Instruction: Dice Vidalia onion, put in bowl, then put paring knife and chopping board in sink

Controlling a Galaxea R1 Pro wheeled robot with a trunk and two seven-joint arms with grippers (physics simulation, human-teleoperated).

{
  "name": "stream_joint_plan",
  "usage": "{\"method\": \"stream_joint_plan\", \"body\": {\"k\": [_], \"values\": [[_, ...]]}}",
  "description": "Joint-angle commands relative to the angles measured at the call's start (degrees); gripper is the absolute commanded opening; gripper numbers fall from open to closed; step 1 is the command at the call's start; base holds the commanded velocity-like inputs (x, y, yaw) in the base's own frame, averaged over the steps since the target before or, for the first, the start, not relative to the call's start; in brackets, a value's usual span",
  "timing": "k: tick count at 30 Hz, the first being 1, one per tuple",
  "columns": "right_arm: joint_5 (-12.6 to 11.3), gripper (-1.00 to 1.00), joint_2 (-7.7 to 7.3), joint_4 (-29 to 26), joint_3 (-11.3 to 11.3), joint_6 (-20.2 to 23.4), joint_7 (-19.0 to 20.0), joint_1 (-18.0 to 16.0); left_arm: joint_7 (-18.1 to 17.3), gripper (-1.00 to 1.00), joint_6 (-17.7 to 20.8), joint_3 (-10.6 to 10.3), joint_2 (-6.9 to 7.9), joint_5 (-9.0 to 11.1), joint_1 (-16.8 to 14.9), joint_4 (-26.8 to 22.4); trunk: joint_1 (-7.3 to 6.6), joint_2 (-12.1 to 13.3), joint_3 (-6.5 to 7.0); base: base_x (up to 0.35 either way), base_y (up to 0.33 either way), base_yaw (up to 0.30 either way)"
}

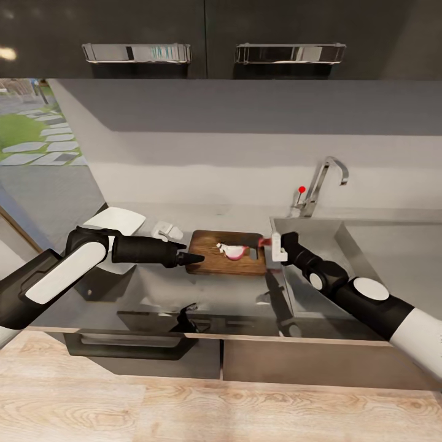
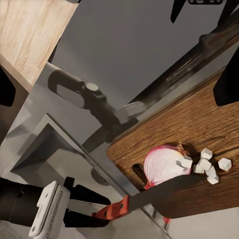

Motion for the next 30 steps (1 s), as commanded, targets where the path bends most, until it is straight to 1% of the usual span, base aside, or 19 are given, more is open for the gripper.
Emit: {"method": "stream_joint_plan", "body": {"k": [1, 2, 3, 19, 21, 22, 24, 26, 28, 29, 30], "values": [[0.6, -1.0, -0.06, -0.12, 0.47, 0.39, 0.22, -0.09, -0.29, 1.0, 0.05, -0.08, 0.04, -0.21, -0.09, 0.0, 0.02, -0.07, -0.08, 0.0, 0.0, 0.0], [0.6, -1.0, -0.06, -0.11, 0.87, 0.39, 0.22, -0.09, -0.29, 1.0, 0.05, -0.08, 0.04, -0.21, -0.09, 0.0, 0.02, -0.07, -0.08, 0.0, 0.0, 0.0], [0.6, -1.0, -0.08, -0.1, 1.82, 0.39, 0.22, -0.09, -0.29, 1.0, 0.05, -0.08, 0.04, -0.21, -0.09, 0.0, 0.02, -0.07, -0.08, 0.0, 0.0, 0.0], [0.66, -1.0, -0.08, -0.15, 1.81, 0.39, 0.23, -0.09, -0.29, 1.0, 0.05, -0.08, 0.02, -0.21, -0.09, 0.03, 0.02, -0.07, -0.08, 0.0, 0.0, 0.0], [0.68, -1.0, -0.07, -1.0, 1.49, 0.36, 0.22, -0.09, -0.29, 1.0, 0.05, -0.08, -0.01, -0.21, -0.09, 0.03, 0.02, -0.07, -0.08, 0.0, 0.0, 0.0], [0.65, -1.0, -0.04, -1.87, 0.8, 0.33, 0.22, -0.09, -0.29, 1.0, 0.05, -0.08, 0.0, -0.21, -0.09, 0.06, 0.02, -0.07, -0.08, 0.0, 0.0, 0.0], [0.62, -1.0, -0.03, -2.64, -2.19, 0.31, 0.27, -0.09, -0.29, 1.0, 0.05, -0.08, 0.01, -0.21, -0.09, 0.07, 0.02, -0.07, -0.08, 0.0, 0.0, 0.0], [0.49, -1.0, -0.02, -3.12, -7.89, 0.25, 0.43, -0.09, -0.33, 1.0, -0.01, -0.08, -0.03, -0.21, -0.09, 0.03, 0.02, -0.07, -0.08, 0.0, 0.0, 0.0], [0.35, -1.0, -0.03, -3.2, -10.34, 0.26, 1.39, -0.09, -0.31, 1.0, -0.04, -0.06, -0.04, -0.21, -0.09, 0.06, 0.02, -0.07, -0.08, 0.0, 0.0, 0.0], [0.29, -1.0, -0.03, -3.21, -11.09, 0.27, 1.82, -0.09, -0.3, 1.0, -0.06, -0.05, -0.02, -0.21, -0.09, 0.07, 0.02, -0.07, -0.08, 0.0, 0.0, 0.0], [0.21, -1.0, -0.02, -3.23, -13.05, 0.28, 2.95, -0.09, -0.3, 1.0, -0.08, -0.03, -0.02, -0.21, -0.09, 0.07, 0.02, -0.07, -0.08, 0.0, 0.0, 0.0]]}}
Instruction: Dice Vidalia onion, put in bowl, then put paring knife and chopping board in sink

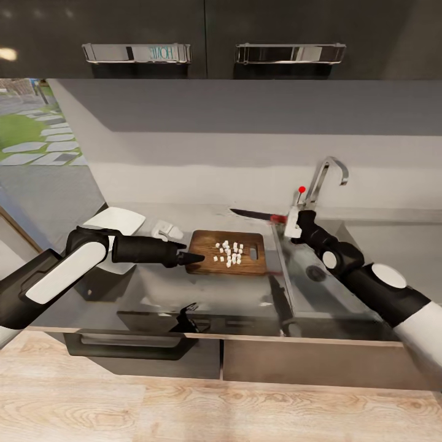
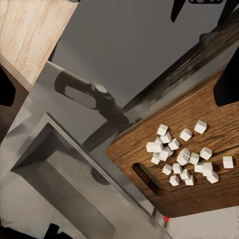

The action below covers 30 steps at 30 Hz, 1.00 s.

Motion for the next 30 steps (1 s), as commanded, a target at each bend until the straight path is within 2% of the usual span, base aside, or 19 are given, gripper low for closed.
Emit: {"method": "stream_joint_plan", "body": {"k": [1, 2, 4, 7, 8, 9, 10, 11, 12, 13, 14, 15, 16, 19, 20, 22, 26, 27, 30], "values": [[0.39, -1.0, -0.05, -0.15, -3.94, 0.38, 2.36, -0.07, -0.28, 1.0, -0.06, -0.06, 0.02, -0.21, -0.09, 0.01, 0.02, -0.06, -0.08, 0.0, 0.0, 0.0], [0.13, -1.0, 0.06, -0.16, -9.33, 0.55, 5.57, -0.07, -0.29, 1.0, -0.33, -0.05, 0.01, -0.21, -0.09, 0.01, 0.02, -0.06, -0.08, 0.0, 0.0, 0.0], [-0.47, -1.0, 0.11, -0.15, -11.29, 0.99, 6.86, -0.07, -0.33, 1.0, -0.45, -0.04, 0.01, -0.21, -0.09, 0.06, 0.02, -0.06, -0.08, 0.0, 0.0, 0.0], [-1.72, -1.0, 0.13, -0.15, -11.96, 2.74, 7.24, -0.07, -0.35, 1.0, -0.5, 0.0, 0.02, -0.18, -0.09, 0.29, 0.02, -0.06, -0.08, 0.0, 0.0, 0.0], [-4.22, -1.0, 0.13, -0.15, -12.17, 7.74, 7.39, -0.07, -0.36, 1.0, -0.56, 0.13, 0.07, -0.14, -0.09, 0.52, 0.02, -0.06, -0.08, 0.0, 0.0, 0.0], [-5.69, -1.0, 0.15, -0.15, -12.18, 10.27, 7.41, -0.07, -0.36, 1.0, -0.57, 0.16, 0.1, -0.14, -0.09, 0.56, 0.02, -0.06, -0.08, 0.0, 0.0, 0.0], [-8.7, -1.0, 0.24, -0.16, -12.19, 14.56, 7.44, -0.07, -0.36, 1.0, -0.54, 0.25, 0.19, -0.13, -0.09, 0.6, 0.02, -0.06, -0.08, 0.0, 0.0, 0.0], [-9.41, -1.0, 0.25, -0.16, -12.19, 15.37, 7.44, -0.07, -0.34, 1.0, -0.53, 0.26, 0.21, -0.13, -0.09, 0.61, 0.02, -0.06, -0.08, 0.0, 0.0, 0.0], [-12.53, -1.0, 0.29, -0.16, -12.19, 17.35, 7.5, -0.07, -0.36, 1.0, -0.55, 0.29, 0.24, -0.13, -0.09, 0.63, 0.02, -0.06, -0.08, 0.0, 0.0, 0.0], [-14.53, -1.0, 0.29, -0.16, -12.19, 17.89, 7.52, -0.07, -0.36, 1.0, -0.54, 0.3, 0.25, -0.13, -0.09, 0.63, 0.02, -0.06, -0.08, 0.0, 0.0, 0.0], [-19.83, -1.0, 0.3, -0.16, -12.19, 18.68, 7.49, -0.07, -0.35, 1.0, -0.55, 0.32, 0.28, -0.13, -0.09, 0.67, 0.02, -0.06, -0.08, 0.0, 0.0, 0.0], [-21.35, -1.0, 0.3, -0.16, -12.19, 19.01, 7.49, -0.07, -0.35, 1.0, -0.54, 0.32, 0.3, -0.13, -0.09, 0.68, 0.02, -0.06, -0.08, 0.0, 0.0, 0.0], [-27.68, -1.0, 0.31, -0.16, -12.14, 21.63, 7.47, -0.07, -0.34, 1.0, -0.54, 0.38, 0.38, -0.13, -0.09, 0.7, 0.02, -0.06, -0.08, 0.0, 0.0, 0.0], [-35.52, -1.0, 0.23, -0.1, -12.33, 28.28, 7.46, -0.07, -0.36, 1.0, -0.52, 1.15, 0.61, -0.13, -0.09, 1.25, 0.02, -0.06, -0.08, 0.0, 0.0, 0.0], [-36.23, -1.0, 0.2, -0.09, -12.59, 29.06, 7.46, -0.07, -0.36, 1.0, -0.52, 1.29, 0.66, -0.13, -0.09, 1.47, 0.02, -0.06, -0.08, 0.0, 0.0, 0.0], [-37.35, -1.0, 0.15, -0.08, -14.69, 30.84, 7.46, -0.07, -0.36, 1.0, -0.51, 2.1, 0.7, -0.13, -0.09, 1.85, 0.02, -0.06, -0.08, 0.0, 0.0, 0.0], [-37.9, -1.0, 0.14, -0.1, -18.87, 35.42, 7.52, -0.07, -0.36, 1.0, -0.51, 2.72, 0.77, -0.13, -0.09, 2.0, 0.02, -0.06, -0.08, 0.0, 0.0, 0.0], [-39.47, -1.0, 0.19, -0.08, -20.68, 37.19, 7.53, -0.07, -0.36, 1.0, -0.51, 2.8, 0.79, -0.13, -0.09, 2.01, 0.02, -0.06, -0.08, 0.0, 0.0, 0.0], [-42.44, -1.0, 0.15, -0.02, -22.43, 42.08, 7.48, 0.06, -0.35, 1.0, -0.51, 2.89, 0.8, -0.13, -0.09, 2.03, 0.02, -0.06, -0.08, 0.0, 0.0, 0.0]]}}
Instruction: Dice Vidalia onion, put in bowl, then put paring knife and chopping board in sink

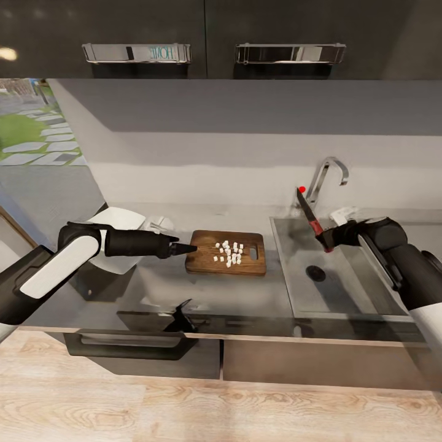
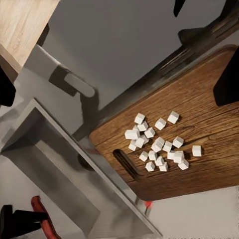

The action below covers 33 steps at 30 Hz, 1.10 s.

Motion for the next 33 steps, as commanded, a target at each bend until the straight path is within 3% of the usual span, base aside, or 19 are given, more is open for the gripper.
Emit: {"method": "stream_joint_plan", "body": {"k": [1, 5, 6, 7, 12, 14, 15, 16, 18, 20, 26, 29, 30, 33], "values": [[-0.7, -1.0, -0.06, 0.01, -0.29, 2.25, -0.14, 0.24, -0.25, 1.0, 0.06, 0.02, 0.04, -0.19, -0.09, 0.0, 0.02, -0.07, -0.07, 0.0, 0.0, 0.0], [-1.17, -1.0, -0.07, 0.1, -3.06, 6.16, -0.15, 1.96, -0.23, 1.0, 0.09, 0.72, 0.09, -0.19, -0.09, -0.01, 0.02, -0.07, -0.07, 0.0, 0.0, 0.0], [-1.29, -1.0, -0.07, 0.33, -6.62, 6.87, -0.15, 4.13, -0.28, 1.0, 0.12, 1.29, 0.12, -0.19, -0.09, -0.07, 0.02, -0.07, -0.07, 0.0, 0.0, 0.0], [-1.29, -1.0, -0.07, 0.37, -7.42, 6.87, -0.15, 4.71, -0.28, 1.0, 0.11, 1.35, 0.12, -0.19, -0.09, -0.07, 0.02, -0.07, -0.07, 0.0, 0.0, 0.0], [-1.38, -1.0, -0.04, 0.83, -8.97, 6.87, -0.19, 7.53, -0.29, 1.0, 0.06, 1.46, 0.1, -0.19, -0.09, -0.08, 0.02, -0.07, -0.07, 0.0, 0.0, 0.0], [-1.4, -1.0, -0.02, 3.63, -9.97, 6.87, -0.22, 7.71, -0.29, 1.0, 0.03, 1.42, -0.03, -0.19, -0.09, -0.11, 0.02, -0.07, -0.07, 0.0, 0.0, 0.0], [-1.41, -1.0, -0.02, 5.36, -11.13, 6.87, -0.23, 7.74, -0.29, 1.0, -0.01, 1.41, -0.1, -0.19, -0.09, -0.13, 0.02, -0.07, -0.07, 0.0, 0.0, 0.0], [-1.44, -1.0, 0.0, 8.87, -14.61, 6.87, -0.24, 7.78, -0.29, 1.0, -0.45, 1.39, -0.17, -0.19, -0.09, -0.15, 0.02, -0.07, -0.07, 0.0, 0.0, 0.0], [-1.46, -1.0, 0.02, 11.69, -17.41, 6.87, -0.27, 7.79, -0.26, 1.0, -1.15, 1.38, -0.21, -0.19, -0.09, -0.16, 0.02, -0.07, -0.07, 0.0, 0.0, 0.0], [-1.47, -1.0, 0.13, 13.2, -18.46, 6.87, -0.31, 7.81, -0.25, 1.0, -1.42, 1.38, -0.28, -0.19, -0.09, -0.17, 0.02, -0.07, -0.07, 0.0, 0.0, 0.0], [-1.47, -1.0, 1.38, 18.74, -18.89, 6.86, -1.07, 7.65, -0.28, 1.0, -1.52, 1.38, -0.37, -0.19, -0.09, -0.31, 0.02, -0.07, -0.07, 0.0, 0.0, 0.0], [-1.47, -1.0, 3.66, 21.25, -18.92, 6.33, -4.63, 7.48, -0.29, 1.0, -1.54, 1.38, -0.44, -0.19, -0.09, -0.6, 0.02, -0.07, -0.07, 0.0, 0.0, 0.0], [-1.52, -1.0, 5.05, 21.62, -18.92, 5.45, -5.66, 7.46, -0.29, 1.0, -1.53, 1.38, -0.47, -0.15, -0.09, -0.66, 0.02, -0.07, -0.07, 0.0, 0.0, 0.0], [-1.62, -1.0, 6.13, 21.82, -19.08, 3.19, -6.27, 7.45, -0.29, 1.0, -1.52, 1.38, -0.43, -0.13, -0.09, -0.69, 0.02, -0.07, -0.07, 0.0, 0.0, 0.0]]}}
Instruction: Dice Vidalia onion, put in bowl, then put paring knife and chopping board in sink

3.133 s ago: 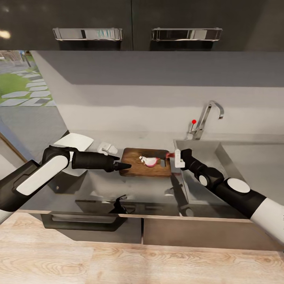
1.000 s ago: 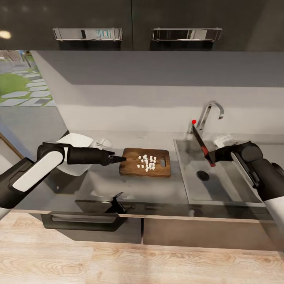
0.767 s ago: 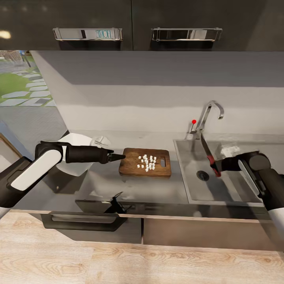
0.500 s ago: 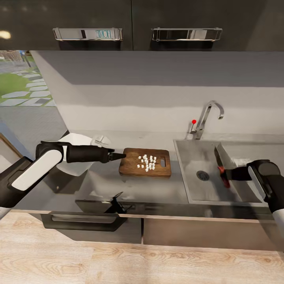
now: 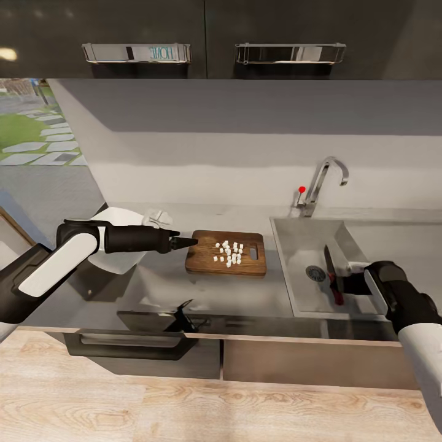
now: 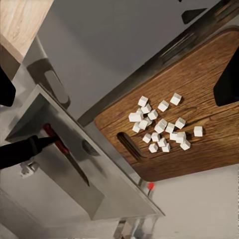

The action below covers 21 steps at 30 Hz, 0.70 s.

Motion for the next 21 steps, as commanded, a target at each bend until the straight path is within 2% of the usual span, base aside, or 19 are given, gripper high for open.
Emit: {"method": "stream_joint_plan", "body": {"k": [1, 12, 21], "values": [[-0.35, -1.0, 0.02, -0.03, -0.02, -0.04, -0.23, -0.04, -0.23, 1.0, 0.07, -0.07, 0.05, -0.15, -0.08, 0.0, 0.01, -0.06, -0.07, 0.0, 0.0, 0.0], [-0.46, -1.0, 0.26, -0.15, -0.17, -0.95, -0.15, -0.04, -0.23, 1.0, -0.01, -0.07, -0.01, -0.2, -0.08, 0.08, 0.01, -0.06, -0.07, 0.052, 0.0, 0.0], [-0.46, -1.0, 0.28, -0.15, -1.73, -0.91, -0.15, -0.04, -0.24, 1.0, -0.02, -0.07, -0.01, -0.2, -0.08, 0.05, 0.01, -0.06, -0.07, 0.021, 0.0, 0.0]]}}
